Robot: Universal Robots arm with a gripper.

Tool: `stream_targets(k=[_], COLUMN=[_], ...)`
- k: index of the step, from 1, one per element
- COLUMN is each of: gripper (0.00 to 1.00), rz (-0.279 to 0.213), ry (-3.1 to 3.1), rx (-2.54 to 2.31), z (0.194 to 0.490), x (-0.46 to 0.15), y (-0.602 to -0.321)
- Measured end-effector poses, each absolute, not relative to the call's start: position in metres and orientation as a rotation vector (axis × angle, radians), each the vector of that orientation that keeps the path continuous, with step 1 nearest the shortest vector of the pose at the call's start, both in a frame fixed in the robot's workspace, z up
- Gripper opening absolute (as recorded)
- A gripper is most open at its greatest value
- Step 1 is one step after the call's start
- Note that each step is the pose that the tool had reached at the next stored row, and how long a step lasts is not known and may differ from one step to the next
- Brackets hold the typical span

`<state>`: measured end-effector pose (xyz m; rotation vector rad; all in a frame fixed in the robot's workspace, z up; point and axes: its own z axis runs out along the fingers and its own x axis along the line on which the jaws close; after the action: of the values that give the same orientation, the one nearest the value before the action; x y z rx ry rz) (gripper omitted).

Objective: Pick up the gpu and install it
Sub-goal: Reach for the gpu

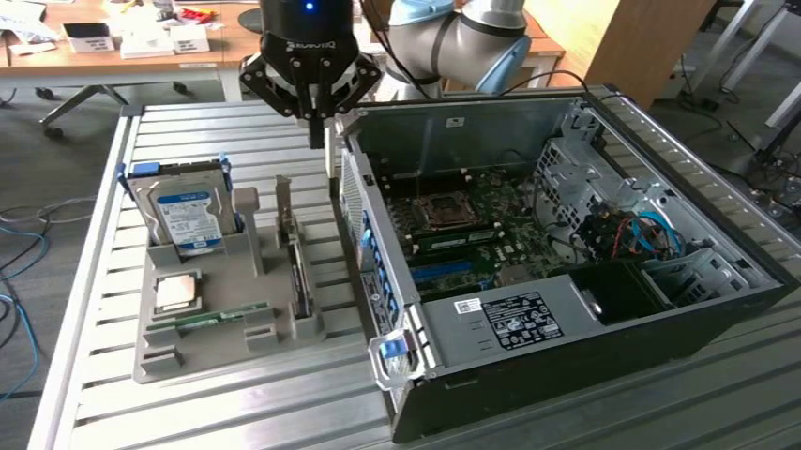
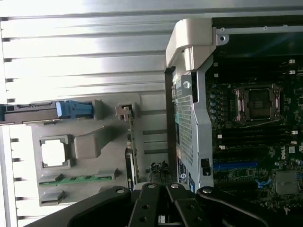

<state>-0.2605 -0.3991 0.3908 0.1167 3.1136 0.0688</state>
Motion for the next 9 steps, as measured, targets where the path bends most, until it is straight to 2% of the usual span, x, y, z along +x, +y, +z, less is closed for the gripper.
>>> stream_targets(k=[9], gripper=[0.11], rz=[0.069], ry=[3.114], rx=[0.117], z=[0.390], x=[-0.280], y=[-0.399])
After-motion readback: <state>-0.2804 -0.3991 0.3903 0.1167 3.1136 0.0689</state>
